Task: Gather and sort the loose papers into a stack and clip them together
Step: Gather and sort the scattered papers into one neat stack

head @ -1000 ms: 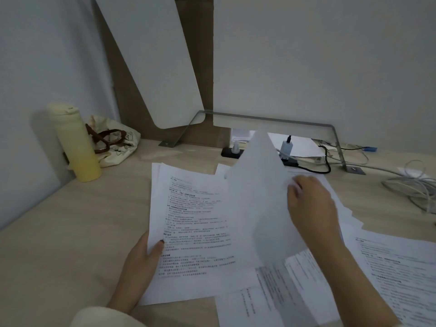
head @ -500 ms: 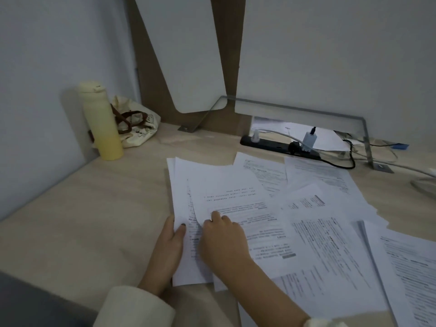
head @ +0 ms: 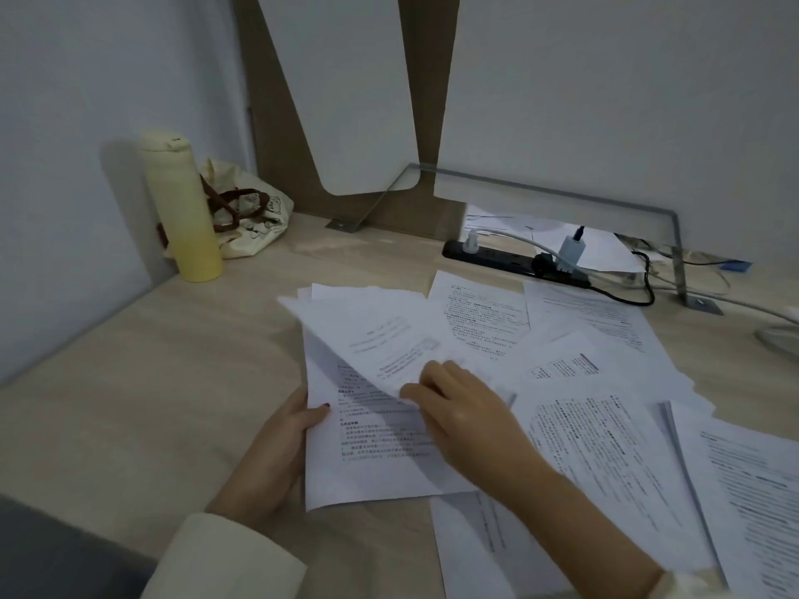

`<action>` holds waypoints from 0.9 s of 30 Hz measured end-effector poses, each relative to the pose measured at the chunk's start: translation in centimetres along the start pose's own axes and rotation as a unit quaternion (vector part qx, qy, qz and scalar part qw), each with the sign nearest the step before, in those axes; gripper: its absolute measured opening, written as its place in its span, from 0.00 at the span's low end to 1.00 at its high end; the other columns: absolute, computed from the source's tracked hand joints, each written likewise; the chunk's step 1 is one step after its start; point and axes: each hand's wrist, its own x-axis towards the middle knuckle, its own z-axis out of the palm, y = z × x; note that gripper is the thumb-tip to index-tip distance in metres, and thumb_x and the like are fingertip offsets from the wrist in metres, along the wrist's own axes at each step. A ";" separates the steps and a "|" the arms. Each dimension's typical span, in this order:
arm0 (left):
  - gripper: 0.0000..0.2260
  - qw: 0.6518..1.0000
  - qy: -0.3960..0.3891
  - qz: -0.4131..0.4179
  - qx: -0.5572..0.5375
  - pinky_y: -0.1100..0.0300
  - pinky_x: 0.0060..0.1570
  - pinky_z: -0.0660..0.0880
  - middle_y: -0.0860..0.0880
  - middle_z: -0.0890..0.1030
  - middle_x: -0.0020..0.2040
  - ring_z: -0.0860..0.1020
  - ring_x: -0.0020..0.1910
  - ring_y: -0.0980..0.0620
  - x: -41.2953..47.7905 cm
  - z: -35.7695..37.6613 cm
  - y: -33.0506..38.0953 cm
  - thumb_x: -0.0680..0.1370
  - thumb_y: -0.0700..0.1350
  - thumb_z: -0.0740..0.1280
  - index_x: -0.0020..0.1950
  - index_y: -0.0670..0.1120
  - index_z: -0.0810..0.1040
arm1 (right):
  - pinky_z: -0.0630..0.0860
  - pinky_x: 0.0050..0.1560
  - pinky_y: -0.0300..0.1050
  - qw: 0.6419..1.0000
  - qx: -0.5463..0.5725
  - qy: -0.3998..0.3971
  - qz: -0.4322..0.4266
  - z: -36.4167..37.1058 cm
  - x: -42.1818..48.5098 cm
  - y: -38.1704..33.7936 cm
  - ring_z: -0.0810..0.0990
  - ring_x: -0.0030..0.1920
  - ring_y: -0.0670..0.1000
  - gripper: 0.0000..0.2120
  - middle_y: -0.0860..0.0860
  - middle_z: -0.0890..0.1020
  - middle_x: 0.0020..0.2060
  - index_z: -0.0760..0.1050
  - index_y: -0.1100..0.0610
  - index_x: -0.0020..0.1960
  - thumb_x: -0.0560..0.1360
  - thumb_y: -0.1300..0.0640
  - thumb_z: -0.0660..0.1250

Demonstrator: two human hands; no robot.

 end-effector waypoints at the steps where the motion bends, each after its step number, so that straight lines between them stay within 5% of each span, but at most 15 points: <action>1: 0.14 1.000 -0.015 -0.014 -0.019 0.48 0.53 0.75 0.41 0.82 0.56 0.79 0.56 0.42 0.0 -0.4 0.3 0.79 0.36 0.57 0.62 0.44 0.74 | 0.63 0.36 0.36 1.000 0.003 0.005 -0.008 -0.7 -0.5 0.9 0.71 0.36 0.49 0.15 0.52 0.77 0.35 0.80 0.58 0.44 0.60 0.72 0.74; 4: 0.13 0.999 -0.040 -0.027 -0.019 0.52 0.47 0.77 0.43 0.83 0.55 0.82 0.52 0.45 0.1 -1.8 0.7 0.78 0.37 0.57 0.60 0.45 0.76 | 0.65 0.45 0.34 0.999 0.000 0.031 0.014 -2.2 -2.2 3.7 0.71 0.44 0.50 0.08 0.53 0.80 0.40 0.80 0.57 0.43 0.67 0.67 0.69; 7: 0.16 0.995 -0.084 -0.050 -0.017 0.47 0.54 0.75 0.45 0.83 0.57 0.81 0.56 0.44 0.2 -2.8 0.8 0.76 0.39 0.59 0.63 0.48 0.75 | 0.65 0.57 0.44 0.989 -0.005 0.053 0.138 -2.4 -3.8 6.7 0.69 0.56 0.53 0.04 0.56 0.78 0.51 0.79 0.54 0.38 0.70 0.61 0.68; 10: 0.19 0.993 -0.101 -0.059 0.006 0.45 0.58 0.73 0.44 0.81 0.59 0.79 0.58 0.42 0.1 -3.2 0.8 0.75 0.37 0.58 0.65 0.47 0.73 | 0.69 0.49 0.46 0.956 0.029 0.061 0.285 -1.7 -4.9 9.3 0.71 0.48 0.54 0.09 0.55 0.74 0.51 0.79 0.55 0.36 0.70 0.68 0.70; 14: 0.20 0.987 -0.132 -0.075 0.051 0.48 0.57 0.77 0.44 0.81 0.60 0.79 0.58 0.42 0.3 -3.3 1.1 0.76 0.33 0.57 0.67 0.45 0.72 | 0.77 0.36 0.31 0.788 0.387 0.029 0.477 -2.2 -4.9 10.2 0.78 0.40 0.54 0.14 0.54 0.79 0.43 0.75 0.58 0.37 0.76 0.70 0.57; 17: 0.22 0.982 -0.140 -0.093 0.084 0.49 0.53 0.79 0.44 0.82 0.58 0.81 0.55 0.44 0.7 -3.3 1.4 0.71 0.38 0.62 0.65 0.47 0.72 | 0.77 0.39 0.37 0.717 0.463 0.013 0.521 -1.9 -4.2 10.0 0.78 0.39 0.52 0.09 0.57 0.80 0.41 0.76 0.61 0.42 0.76 0.67 0.59; 20: 0.17 0.979 -0.117 -0.107 0.124 0.55 0.42 0.80 0.44 0.84 0.55 0.83 0.49 0.46 1.1 -2.5 1.8 0.76 0.48 0.61 0.63 0.47 0.74 | 0.77 0.48 0.51 0.768 0.391 -0.039 0.505 -0.5 -2.5 9.8 0.76 0.42 0.54 0.09 0.59 0.78 0.46 0.75 0.58 0.46 0.75 0.69 0.60; 24: 0.16 0.979 -0.080 -0.097 0.159 0.52 0.48 0.79 0.49 0.84 0.53 0.82 0.52 0.49 1.9 -1.9 2.2 0.80 0.55 0.55 0.60 0.52 0.76 | 0.68 0.35 0.40 0.831 0.316 -0.088 0.449 0.7 0.3 8.9 0.72 0.37 0.49 0.11 0.54 0.76 0.44 0.72 0.56 0.48 0.75 0.69 0.55; 27: 0.16 0.978 -0.046 -0.107 0.175 0.55 0.42 0.77 0.50 0.84 0.51 0.81 0.50 0.50 2.3 -0.9 2.5 0.79 0.58 0.54 0.56 0.53 0.76 | 0.65 0.34 0.35 0.852 0.282 -0.116 0.426 1.5 1.7 9.0 0.71 0.39 0.49 0.12 0.52 0.75 0.45 0.71 0.56 0.49 0.76 0.69 0.53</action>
